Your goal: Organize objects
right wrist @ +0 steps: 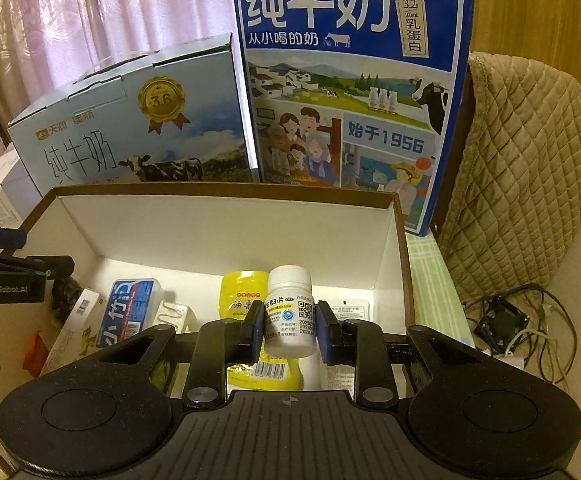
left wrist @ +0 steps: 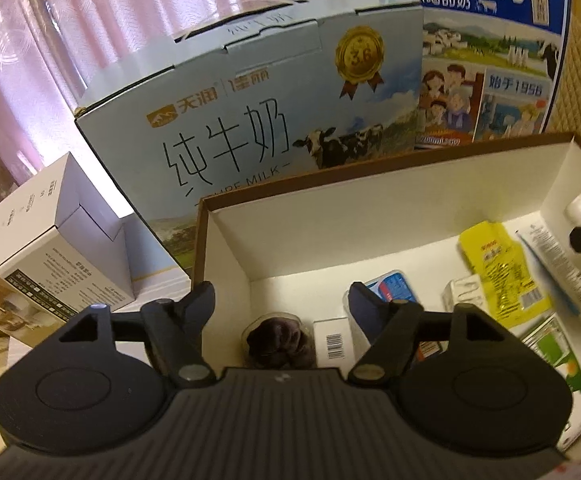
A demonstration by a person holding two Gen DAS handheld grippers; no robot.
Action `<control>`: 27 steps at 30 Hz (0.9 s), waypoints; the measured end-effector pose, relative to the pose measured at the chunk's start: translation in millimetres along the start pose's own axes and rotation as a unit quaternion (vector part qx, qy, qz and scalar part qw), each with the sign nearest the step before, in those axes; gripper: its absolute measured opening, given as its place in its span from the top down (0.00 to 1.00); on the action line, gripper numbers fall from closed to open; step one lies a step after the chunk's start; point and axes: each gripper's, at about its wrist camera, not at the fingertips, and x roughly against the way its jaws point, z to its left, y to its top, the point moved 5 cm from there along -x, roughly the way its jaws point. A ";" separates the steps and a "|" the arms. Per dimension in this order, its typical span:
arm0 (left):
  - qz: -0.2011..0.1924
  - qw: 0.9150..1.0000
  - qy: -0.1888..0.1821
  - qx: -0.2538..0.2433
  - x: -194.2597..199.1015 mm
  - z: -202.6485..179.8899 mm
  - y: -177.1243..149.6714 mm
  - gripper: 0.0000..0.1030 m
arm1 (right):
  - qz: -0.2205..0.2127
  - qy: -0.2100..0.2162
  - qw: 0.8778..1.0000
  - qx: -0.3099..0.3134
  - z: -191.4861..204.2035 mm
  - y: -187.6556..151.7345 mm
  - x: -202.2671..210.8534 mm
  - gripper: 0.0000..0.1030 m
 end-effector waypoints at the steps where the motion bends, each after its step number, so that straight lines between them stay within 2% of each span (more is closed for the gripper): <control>1: -0.002 1.000 -0.001 0.001 1.3 -0.6 -0.2 0.27 | -0.004 0.001 1.000 -0.001 0.0 0.5 0.0 0.77; 5: -0.006 1.000 -0.011 0.009 8.0 -2.3 -2.1 0.18 | -0.021 0.014 1.000 -0.001 1.5 3.9 2.7 0.77; 10: -0.008 0.999 -0.032 0.022 19.6 -3.8 -5.6 0.13 | -0.026 0.026 0.999 -0.004 3.6 3.3 9.5 0.75; 14: -0.019 0.999 -0.040 0.028 36.2 -4.9 -9.1 0.04 | -0.034 0.040 0.999 -0.009 5.7 -4.5 24.0 0.60; 18: -0.028 0.998 -0.048 0.041 56.5 -3.8 -13.1 0.01 | -0.051 0.051 0.997 -0.021 7.2 -13.4 46.8 0.45; 24: -0.048 0.995 -0.060 0.065 93.5 -2.0 -22.3 0.01 | -0.063 0.056 0.996 -0.035 8.4 -29.9 82.1 0.35; 27: -0.061 0.994 -0.059 0.065 114.2 -3.6 -27.7 0.01 | -0.059 0.057 0.996 -0.037 8.7 -41.2 97.8 0.33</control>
